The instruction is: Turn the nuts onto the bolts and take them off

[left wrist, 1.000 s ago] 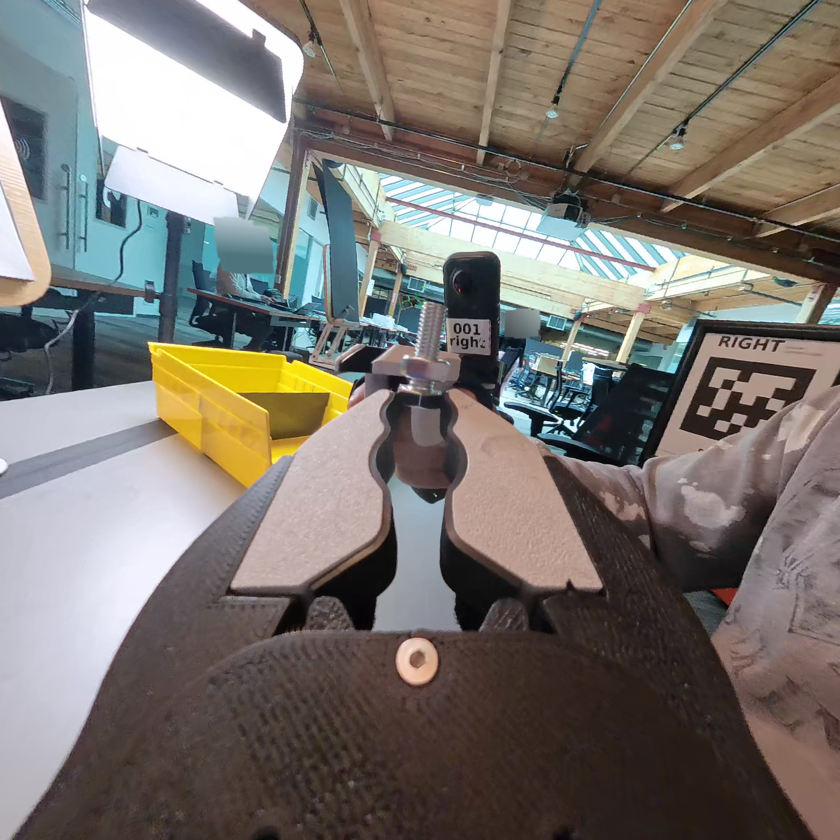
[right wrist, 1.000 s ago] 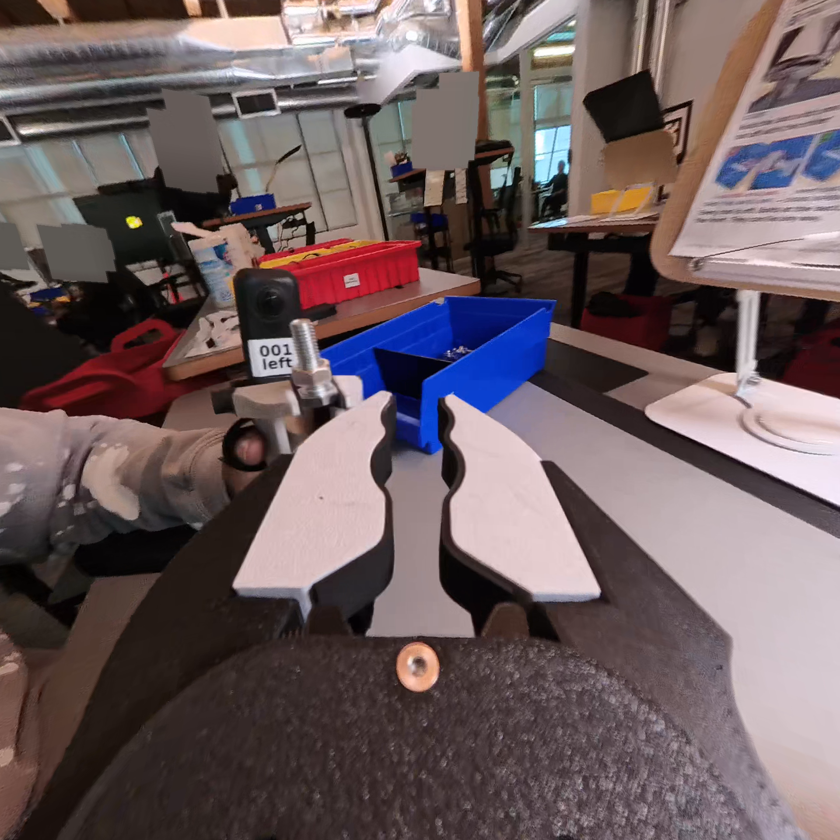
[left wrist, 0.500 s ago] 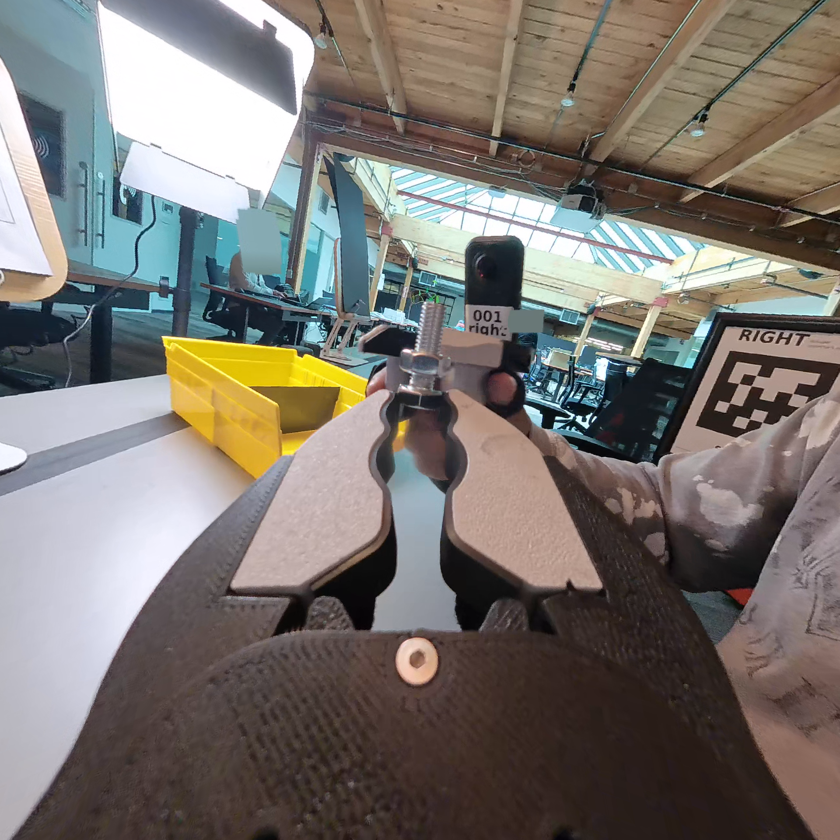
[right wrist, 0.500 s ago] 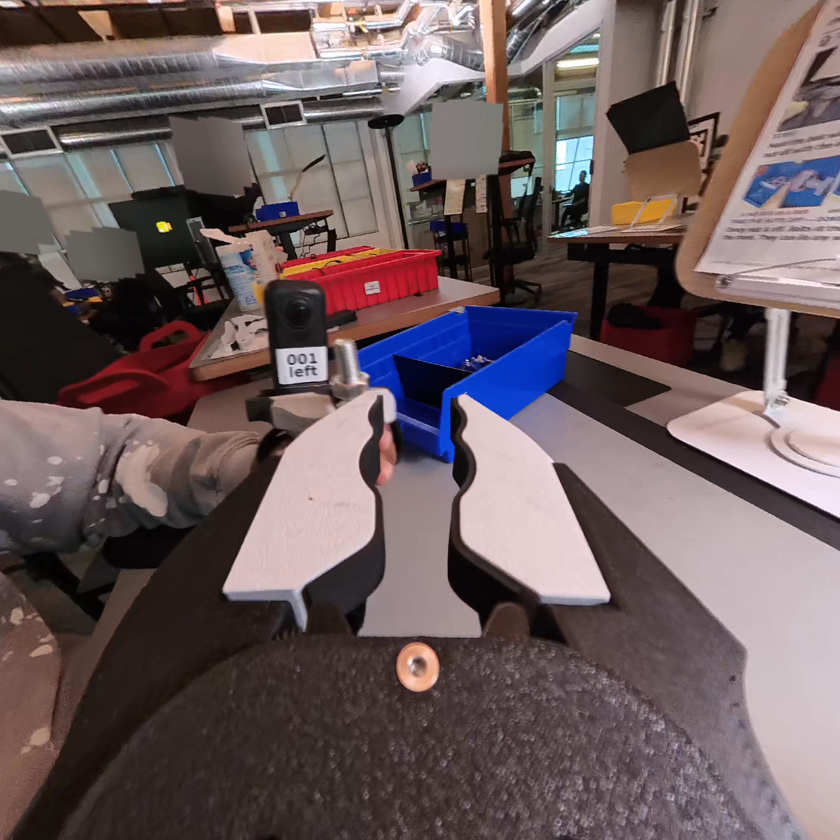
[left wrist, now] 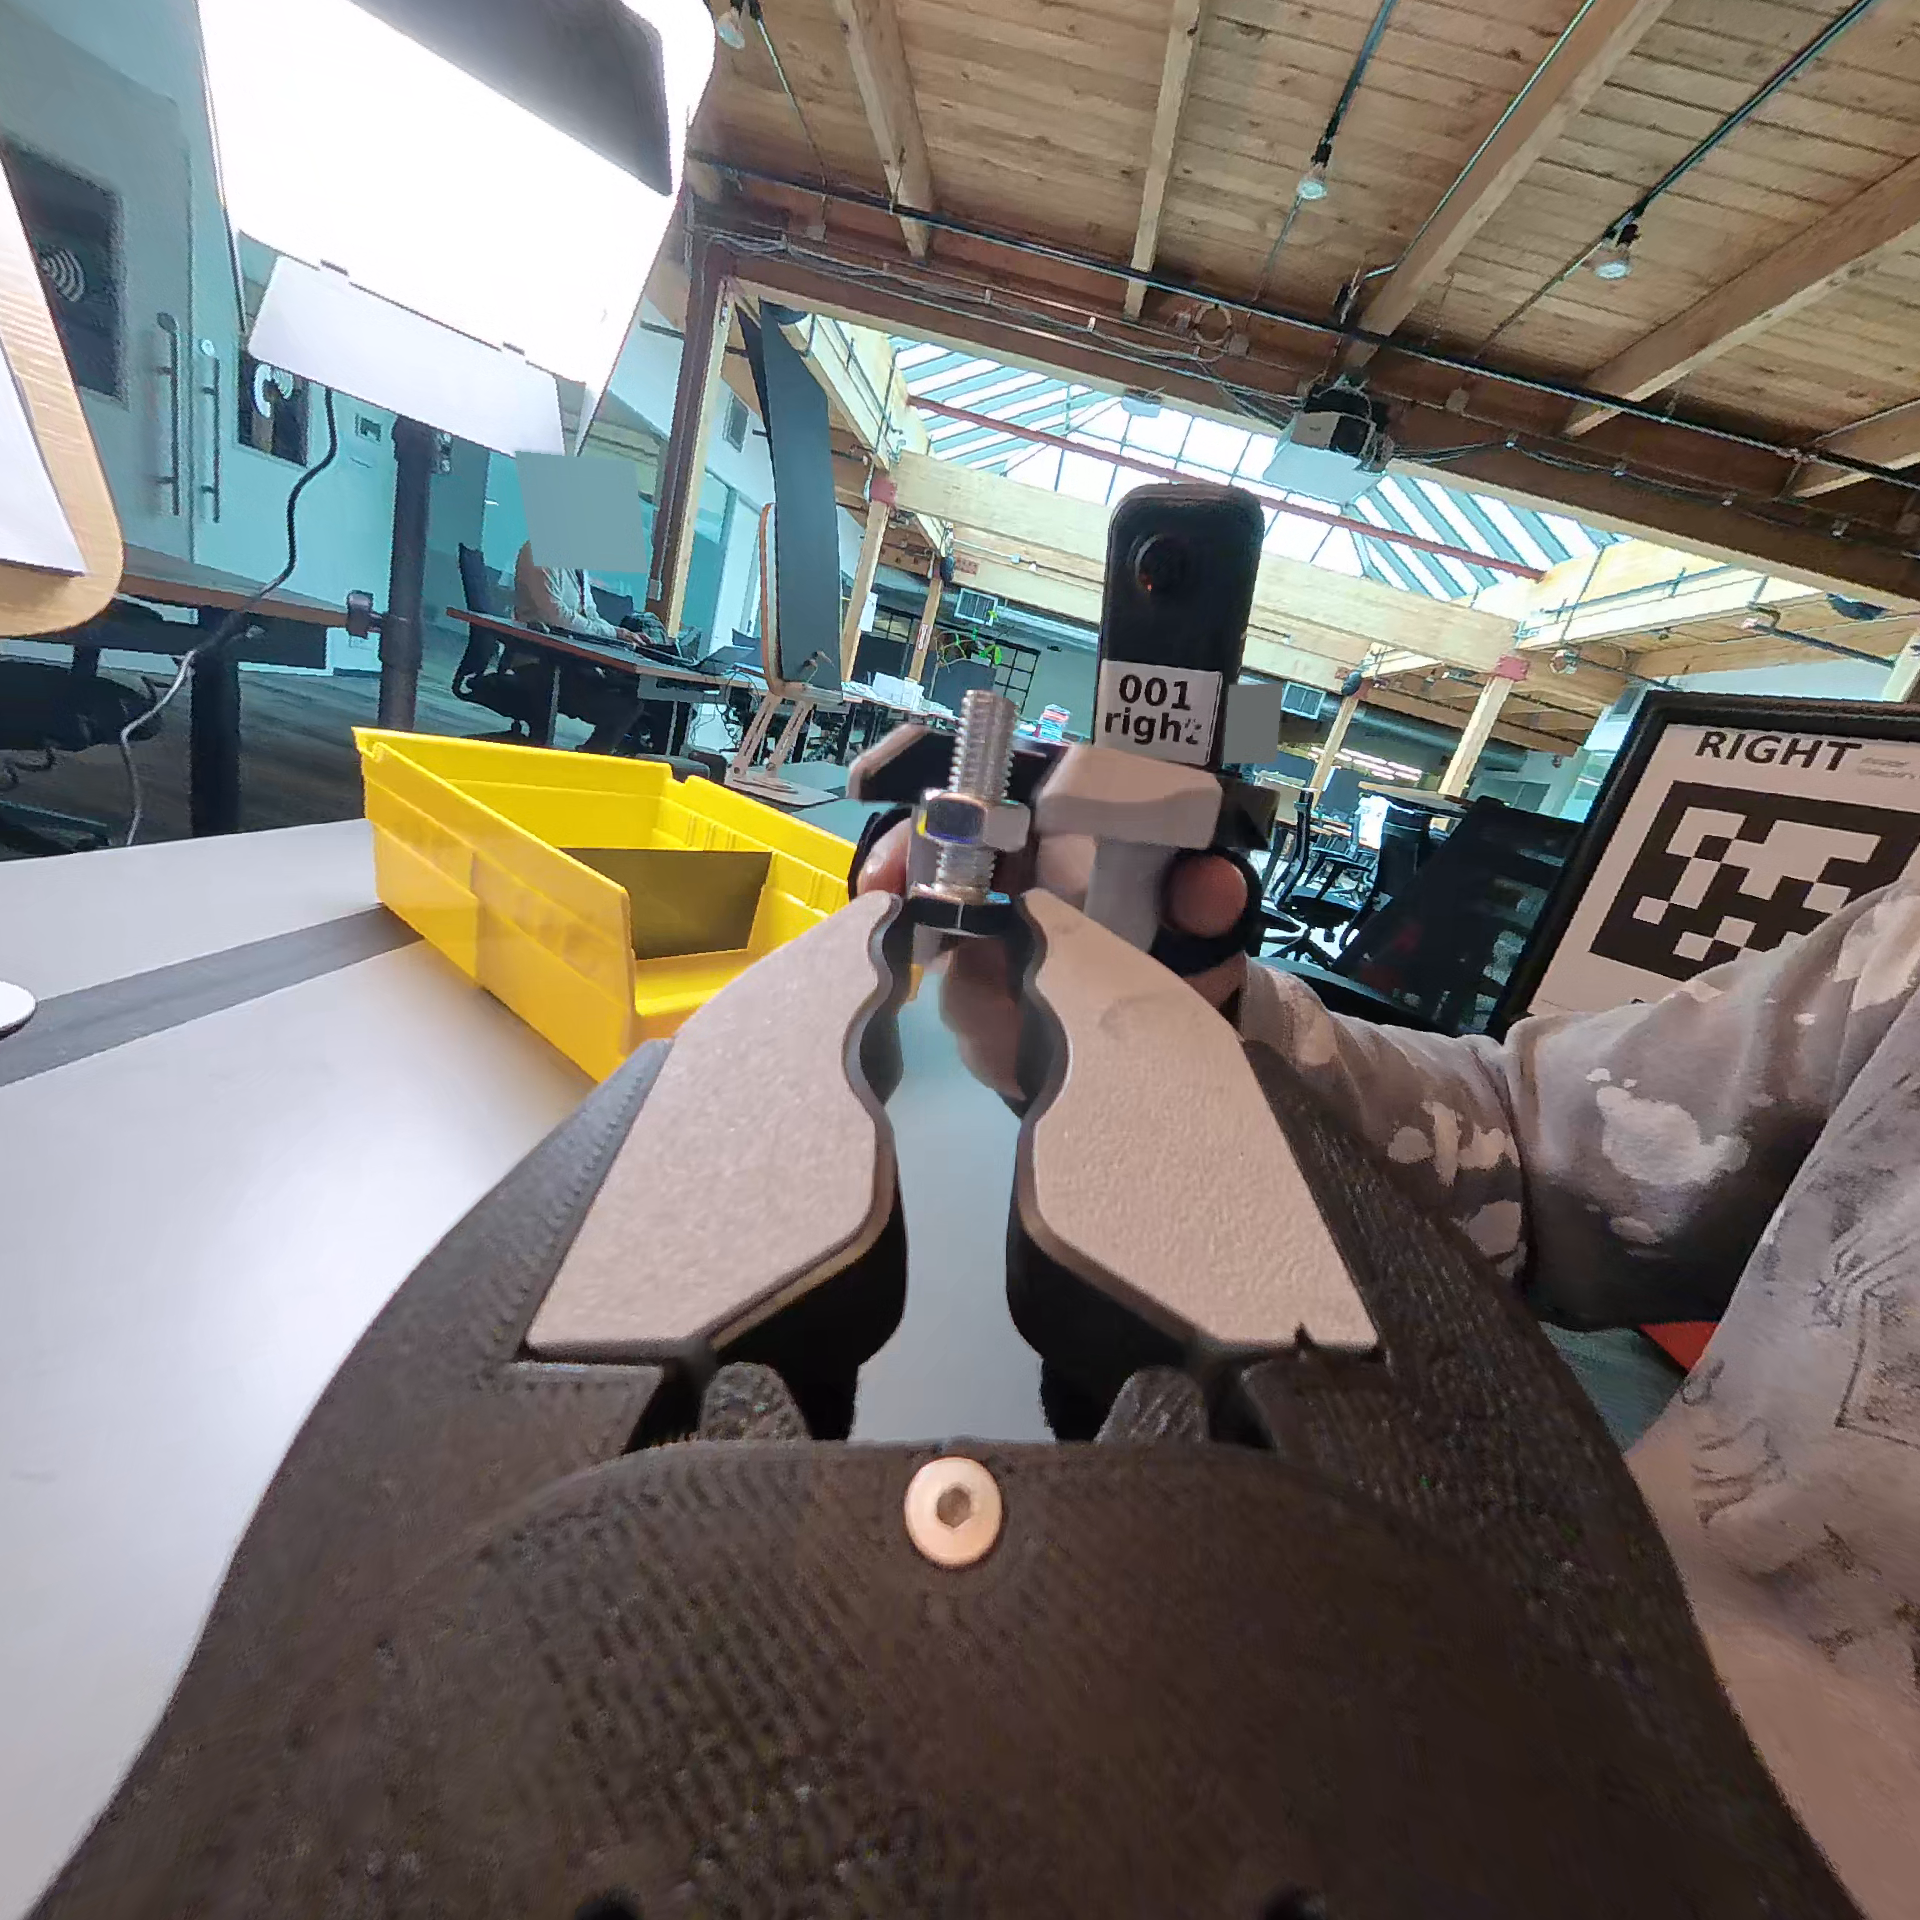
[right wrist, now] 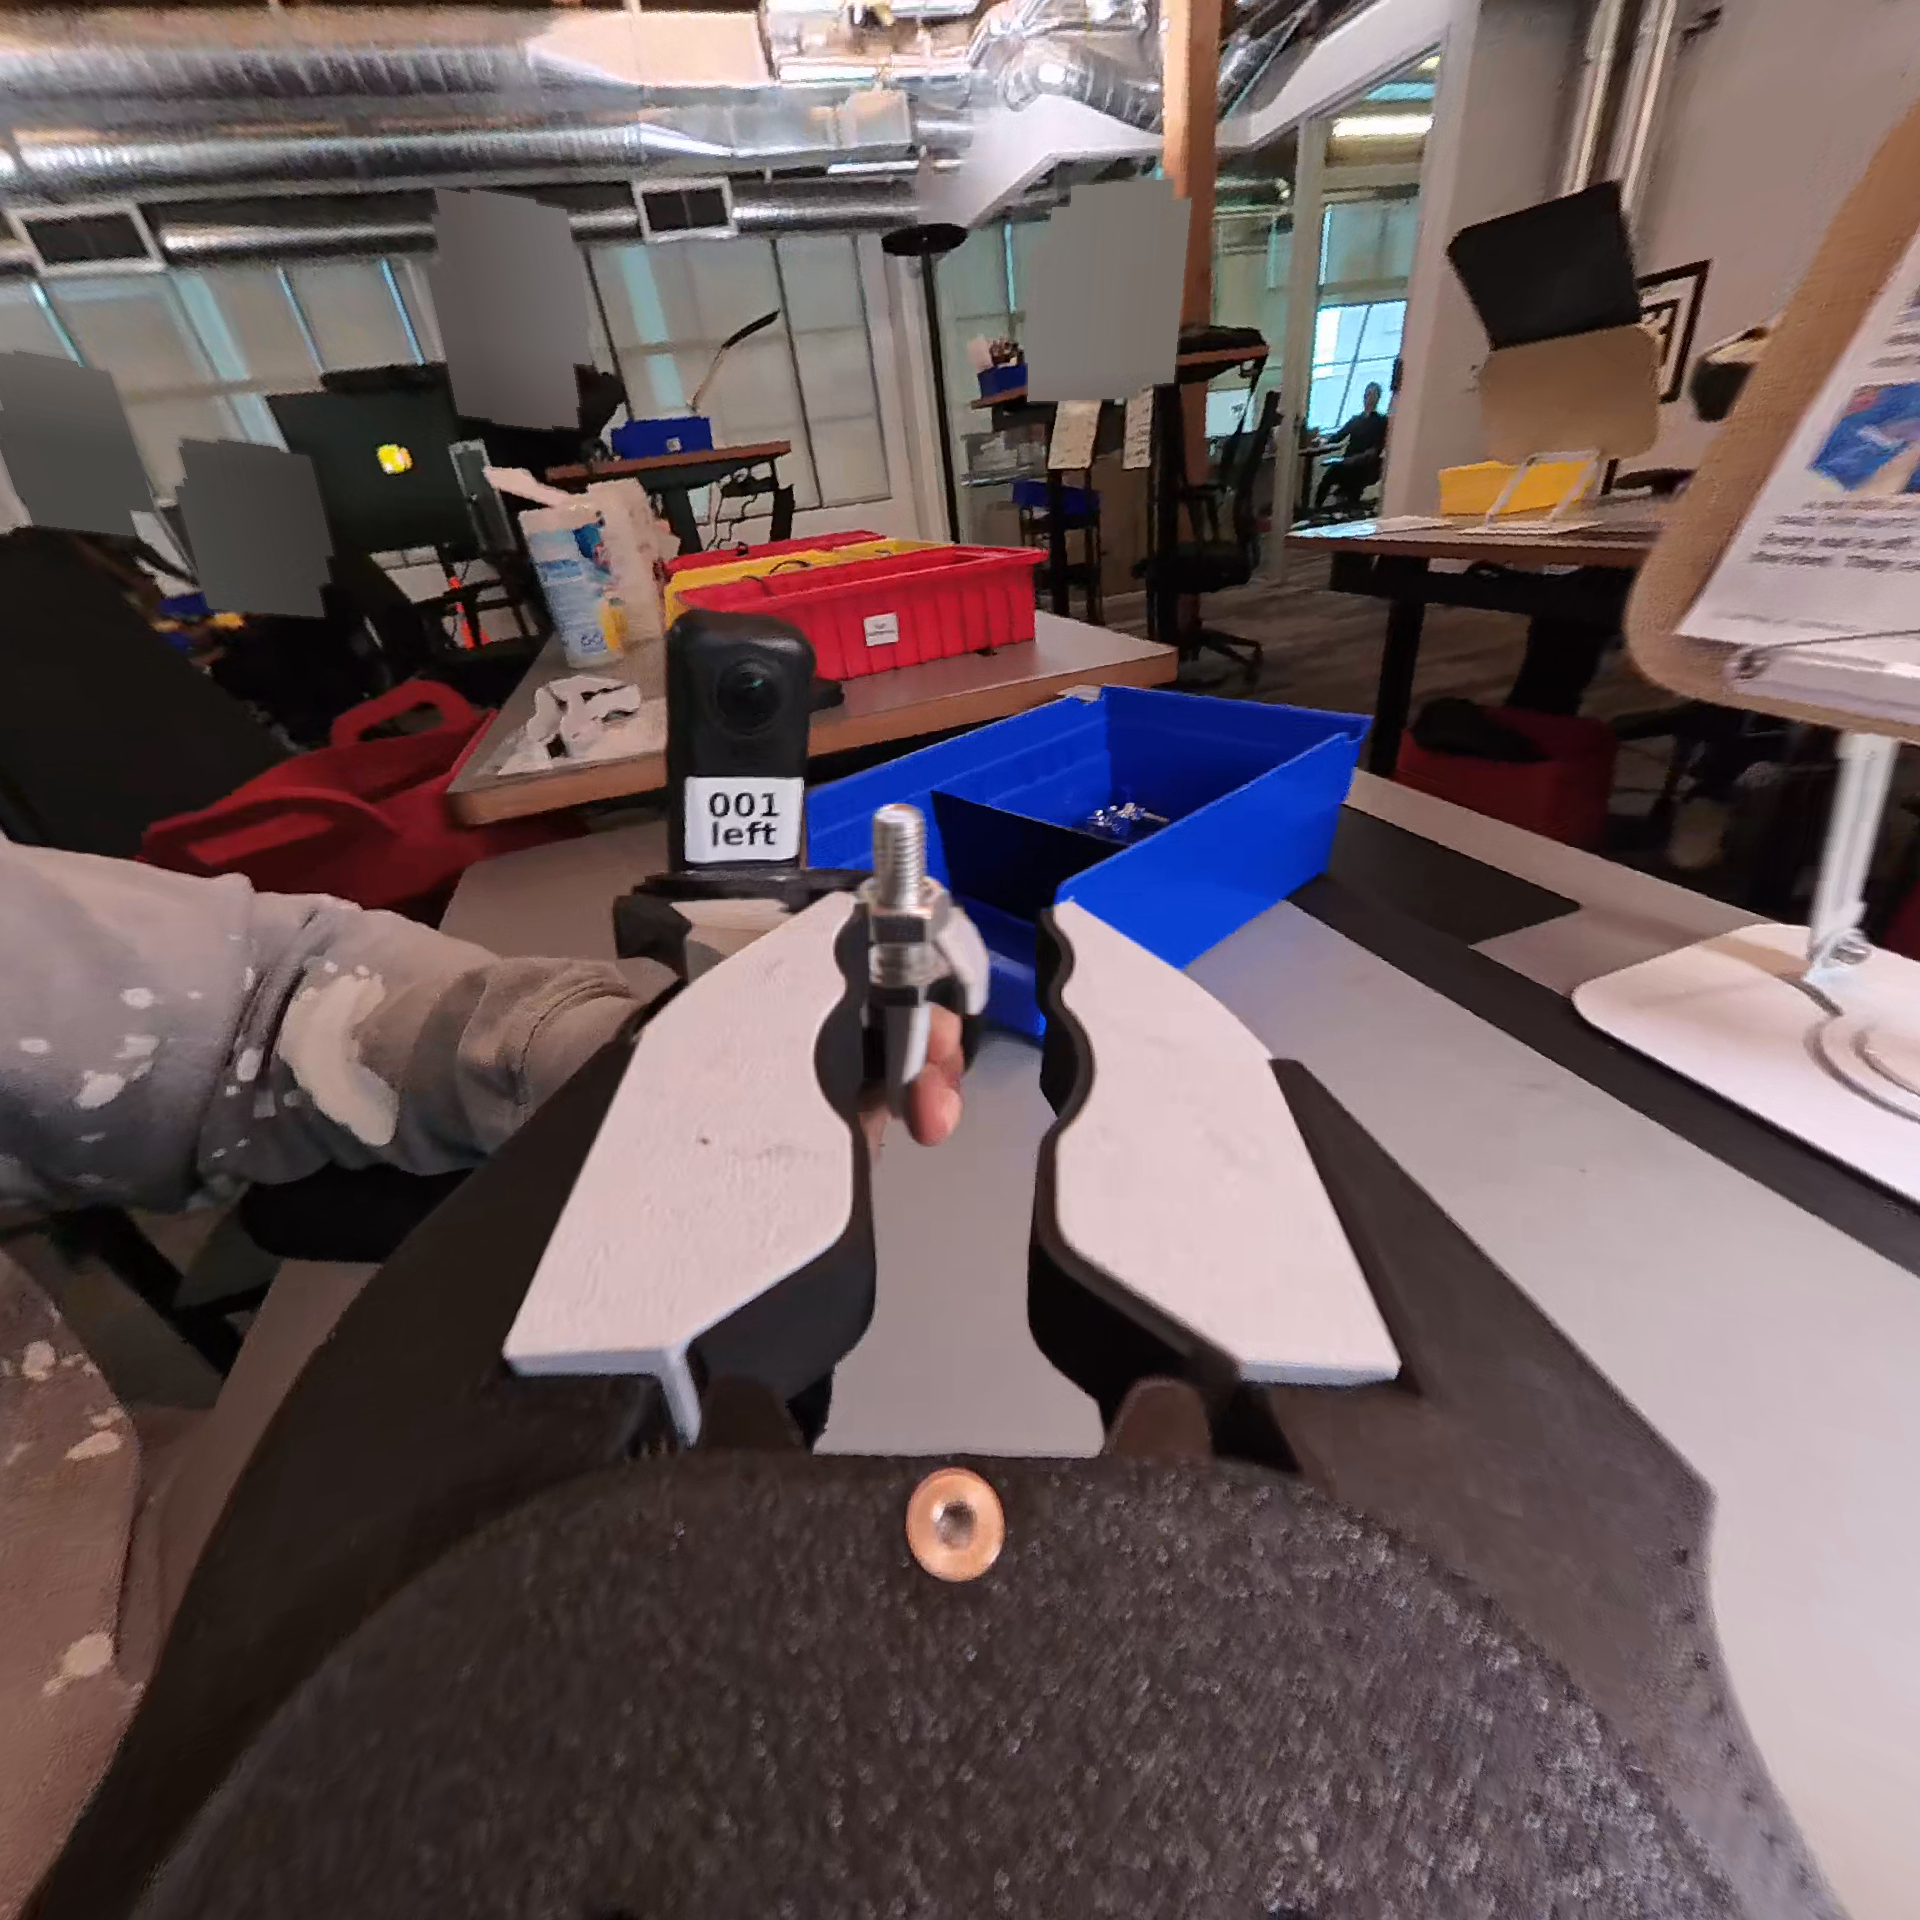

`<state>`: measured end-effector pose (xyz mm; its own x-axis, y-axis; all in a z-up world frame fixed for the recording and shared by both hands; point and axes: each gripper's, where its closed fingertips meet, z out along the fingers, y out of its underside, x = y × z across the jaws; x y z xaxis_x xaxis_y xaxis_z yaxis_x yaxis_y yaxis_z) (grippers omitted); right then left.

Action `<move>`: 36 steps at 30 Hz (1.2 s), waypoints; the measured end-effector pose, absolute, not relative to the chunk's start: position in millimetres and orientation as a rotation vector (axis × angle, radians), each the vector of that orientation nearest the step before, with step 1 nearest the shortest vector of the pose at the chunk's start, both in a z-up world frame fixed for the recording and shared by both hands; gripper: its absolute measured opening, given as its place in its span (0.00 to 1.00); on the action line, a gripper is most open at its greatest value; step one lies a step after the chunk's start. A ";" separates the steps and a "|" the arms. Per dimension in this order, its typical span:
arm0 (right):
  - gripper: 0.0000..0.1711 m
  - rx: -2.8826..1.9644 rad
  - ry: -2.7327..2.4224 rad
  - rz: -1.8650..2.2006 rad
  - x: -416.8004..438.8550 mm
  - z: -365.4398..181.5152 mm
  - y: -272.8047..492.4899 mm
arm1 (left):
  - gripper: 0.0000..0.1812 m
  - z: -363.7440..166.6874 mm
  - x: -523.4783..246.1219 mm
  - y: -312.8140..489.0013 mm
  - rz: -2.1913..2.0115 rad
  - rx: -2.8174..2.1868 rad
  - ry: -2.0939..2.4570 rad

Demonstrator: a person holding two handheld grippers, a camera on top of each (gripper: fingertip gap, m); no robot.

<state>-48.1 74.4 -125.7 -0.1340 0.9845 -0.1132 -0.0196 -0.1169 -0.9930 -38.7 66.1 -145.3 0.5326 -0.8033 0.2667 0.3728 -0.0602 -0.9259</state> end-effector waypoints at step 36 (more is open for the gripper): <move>0.19 -1.189 -1.209 1.449 -48.4 -120.4 68.4 | 0.10 -144.7 -38.8 65.3 -1.000 -1.303 0.425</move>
